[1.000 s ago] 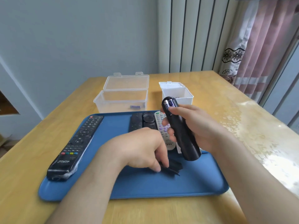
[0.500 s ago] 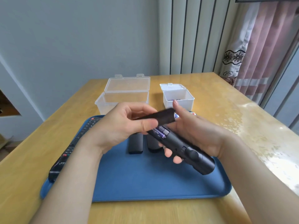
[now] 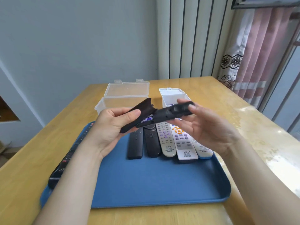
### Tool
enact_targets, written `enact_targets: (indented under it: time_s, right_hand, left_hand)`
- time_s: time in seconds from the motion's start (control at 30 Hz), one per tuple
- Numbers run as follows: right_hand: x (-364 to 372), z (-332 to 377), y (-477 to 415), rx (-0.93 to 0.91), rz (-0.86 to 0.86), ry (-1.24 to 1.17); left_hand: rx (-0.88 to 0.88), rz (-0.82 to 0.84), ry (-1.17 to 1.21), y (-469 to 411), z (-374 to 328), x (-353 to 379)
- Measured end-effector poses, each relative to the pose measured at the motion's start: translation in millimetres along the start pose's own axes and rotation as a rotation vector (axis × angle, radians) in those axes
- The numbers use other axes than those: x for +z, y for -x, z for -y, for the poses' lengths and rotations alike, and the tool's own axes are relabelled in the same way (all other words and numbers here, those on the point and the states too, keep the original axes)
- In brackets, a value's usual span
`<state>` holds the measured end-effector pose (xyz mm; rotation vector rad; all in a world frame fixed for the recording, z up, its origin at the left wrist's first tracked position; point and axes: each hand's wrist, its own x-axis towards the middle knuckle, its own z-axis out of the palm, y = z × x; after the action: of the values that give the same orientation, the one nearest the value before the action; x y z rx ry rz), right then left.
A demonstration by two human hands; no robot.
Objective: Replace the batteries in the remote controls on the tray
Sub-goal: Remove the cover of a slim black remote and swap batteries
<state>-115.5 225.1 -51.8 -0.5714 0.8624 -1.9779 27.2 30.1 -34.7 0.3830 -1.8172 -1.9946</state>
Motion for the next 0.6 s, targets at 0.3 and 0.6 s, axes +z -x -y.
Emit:
enact_targets:
  time_s: [0.3,0.6]
  right_hand:
    - [25,-28,-12,-0.168,-0.27,0.166]
    - [33,-20,-7,-0.119,-0.297,0.215]
  left_hand:
    - [0.085,-0.109,0.007,-1,24,42]
    - [0.374,-0.044,-0.62,1,25,41]
